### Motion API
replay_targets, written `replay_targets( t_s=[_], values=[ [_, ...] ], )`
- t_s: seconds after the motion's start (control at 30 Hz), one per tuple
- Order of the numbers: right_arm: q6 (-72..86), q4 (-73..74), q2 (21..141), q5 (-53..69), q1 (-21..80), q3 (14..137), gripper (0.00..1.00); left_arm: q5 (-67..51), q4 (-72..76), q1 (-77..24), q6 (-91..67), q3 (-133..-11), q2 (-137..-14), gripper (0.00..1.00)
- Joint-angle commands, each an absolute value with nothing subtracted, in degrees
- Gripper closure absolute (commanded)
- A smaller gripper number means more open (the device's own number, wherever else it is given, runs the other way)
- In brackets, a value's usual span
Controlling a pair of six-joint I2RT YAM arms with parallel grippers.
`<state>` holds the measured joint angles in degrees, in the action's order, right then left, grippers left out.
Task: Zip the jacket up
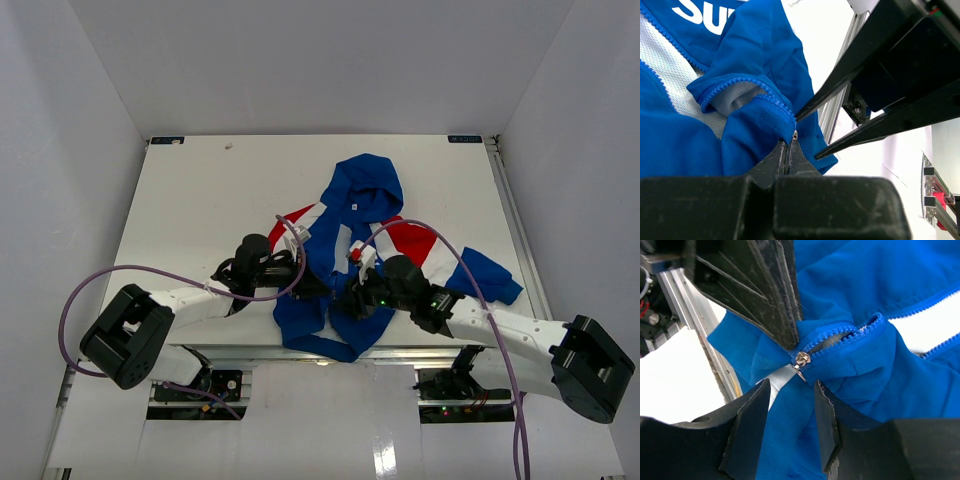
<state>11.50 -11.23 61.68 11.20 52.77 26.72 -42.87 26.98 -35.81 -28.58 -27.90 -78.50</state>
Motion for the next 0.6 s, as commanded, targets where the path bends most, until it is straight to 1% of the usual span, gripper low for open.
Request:
replay_targets(
  t_s=[0.0, 0.4, 0.57],
  values=[
    [10.2, -14.0, 63.0, 11.0, 52.1, 27.0, 0.53, -43.9, 27.5, -35.9, -28.7, -28.3, -78.2, 1.00],
    [8.7, -16.5, 65.8, 11.6, 51.7, 27.4, 0.50, -43.9, 27.7, -35.9, -28.7, -28.3, -78.0, 1.00],
    [10.4, -15.6, 65.8, 11.7, 51.7, 27.6, 0.51, -43.9, 27.5, -35.9, -28.7, -28.3, -78.0, 1.00]
  ],
)
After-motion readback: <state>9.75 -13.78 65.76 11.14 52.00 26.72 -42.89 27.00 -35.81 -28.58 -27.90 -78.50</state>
